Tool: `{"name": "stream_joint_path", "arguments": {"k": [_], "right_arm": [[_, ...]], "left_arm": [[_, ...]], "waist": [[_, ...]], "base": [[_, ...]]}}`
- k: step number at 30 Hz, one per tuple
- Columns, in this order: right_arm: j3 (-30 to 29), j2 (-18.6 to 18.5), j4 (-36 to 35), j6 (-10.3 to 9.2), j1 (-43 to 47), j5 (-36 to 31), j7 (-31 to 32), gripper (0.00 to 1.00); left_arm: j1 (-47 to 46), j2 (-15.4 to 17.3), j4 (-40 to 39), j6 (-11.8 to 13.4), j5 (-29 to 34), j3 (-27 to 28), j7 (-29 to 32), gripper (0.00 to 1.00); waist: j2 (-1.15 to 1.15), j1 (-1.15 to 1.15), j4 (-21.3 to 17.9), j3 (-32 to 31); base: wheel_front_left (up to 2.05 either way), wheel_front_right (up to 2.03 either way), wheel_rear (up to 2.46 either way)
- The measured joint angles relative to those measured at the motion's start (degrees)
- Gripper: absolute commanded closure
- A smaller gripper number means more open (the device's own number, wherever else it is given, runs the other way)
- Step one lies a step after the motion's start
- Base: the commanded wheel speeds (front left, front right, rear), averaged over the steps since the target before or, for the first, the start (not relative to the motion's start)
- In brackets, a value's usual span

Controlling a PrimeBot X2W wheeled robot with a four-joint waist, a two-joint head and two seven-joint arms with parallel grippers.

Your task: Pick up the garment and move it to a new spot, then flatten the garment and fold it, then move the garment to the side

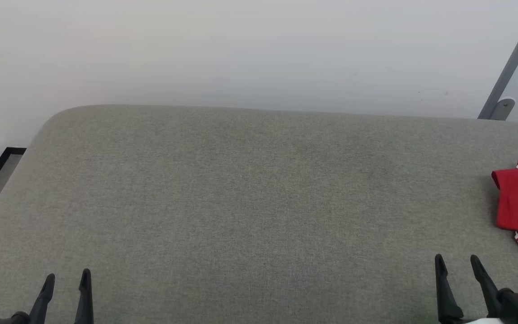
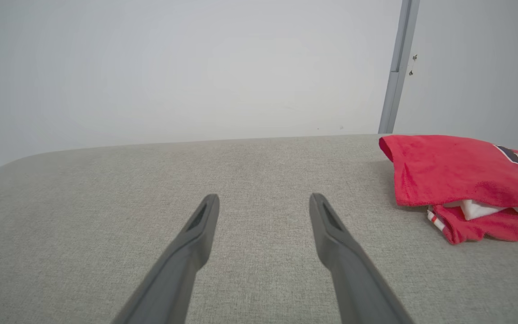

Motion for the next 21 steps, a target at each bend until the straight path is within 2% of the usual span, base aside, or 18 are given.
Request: {"name": "stream_joint_path", "arguments": {"k": [21], "right_arm": [[0.92,0.11,-2.27,0.00,1.89,2.04,0.57,0.00]], "left_arm": [[-0.01,-0.92,-0.93,0.00,0.33,0.20,0.01,0.00]], "waist": [[0.00,0.00,-0.19,-0.12]], "base": [[0.00,0.00,0.00]]}}
